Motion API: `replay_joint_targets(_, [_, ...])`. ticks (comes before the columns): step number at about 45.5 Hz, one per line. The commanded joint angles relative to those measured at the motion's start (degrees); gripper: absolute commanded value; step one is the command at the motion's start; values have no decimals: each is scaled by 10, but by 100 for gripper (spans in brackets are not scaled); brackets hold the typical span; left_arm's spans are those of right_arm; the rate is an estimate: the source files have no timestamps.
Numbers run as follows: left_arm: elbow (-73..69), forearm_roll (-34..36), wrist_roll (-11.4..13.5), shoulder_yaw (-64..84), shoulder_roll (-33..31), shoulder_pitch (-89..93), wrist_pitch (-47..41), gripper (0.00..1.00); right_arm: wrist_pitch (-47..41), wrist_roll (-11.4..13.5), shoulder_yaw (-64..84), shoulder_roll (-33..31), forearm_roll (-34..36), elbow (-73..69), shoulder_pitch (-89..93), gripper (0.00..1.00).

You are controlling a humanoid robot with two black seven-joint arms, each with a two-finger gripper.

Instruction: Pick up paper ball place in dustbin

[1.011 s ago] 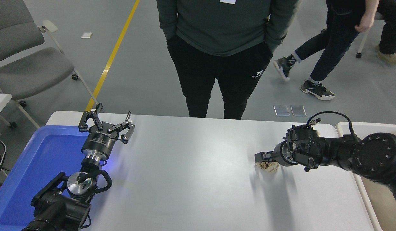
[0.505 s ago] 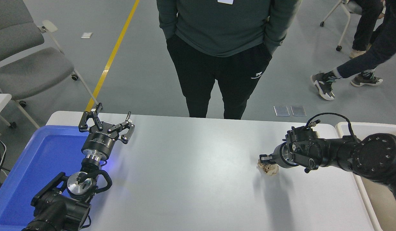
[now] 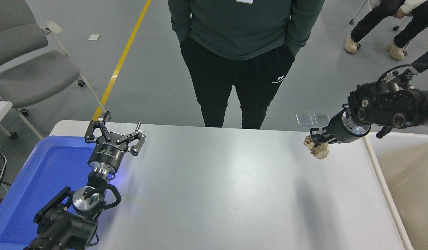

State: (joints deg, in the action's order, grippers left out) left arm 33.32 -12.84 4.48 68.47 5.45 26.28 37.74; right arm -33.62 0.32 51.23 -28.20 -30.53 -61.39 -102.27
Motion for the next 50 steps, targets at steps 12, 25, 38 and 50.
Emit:
replay_joint_targets(12, [0,0,0,1,0,0,1,99,-114,6,70,-83,-12,-90,-261,0])
replay_joint_targets(25, [0,0,0,1,0,0,1,99,-45,15,63,-178,-3,77,-214,0])
replay_joint_targets(38, [0,0,0,0,0,0,1,99,157,15,-96,-226,131,398,113,0])
replay_joint_targets(50, [0,0,0,0,0,0,1,99,241,16,-366,-108,236,661,443,0])
